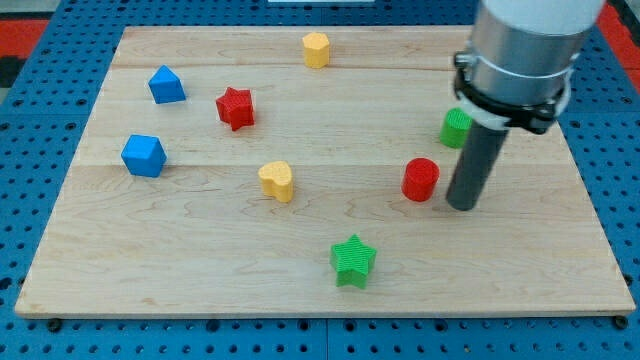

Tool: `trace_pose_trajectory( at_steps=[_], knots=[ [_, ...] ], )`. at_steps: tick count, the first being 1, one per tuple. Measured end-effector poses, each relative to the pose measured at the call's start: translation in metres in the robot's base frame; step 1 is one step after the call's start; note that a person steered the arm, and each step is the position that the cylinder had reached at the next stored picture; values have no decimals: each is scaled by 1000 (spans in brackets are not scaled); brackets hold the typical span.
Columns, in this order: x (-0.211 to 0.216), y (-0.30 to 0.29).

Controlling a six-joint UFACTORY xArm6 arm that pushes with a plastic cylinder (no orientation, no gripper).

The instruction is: Slide the green circle left a bit

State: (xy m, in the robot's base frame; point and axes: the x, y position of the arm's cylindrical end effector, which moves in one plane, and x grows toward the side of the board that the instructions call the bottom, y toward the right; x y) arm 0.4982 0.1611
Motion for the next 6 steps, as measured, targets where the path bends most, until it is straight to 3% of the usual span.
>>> trace_pose_trajectory(
  at_steps=[1,2,6],
  knots=[
    [-19,52],
    [-54,49],
    [-114,17]
  ],
)
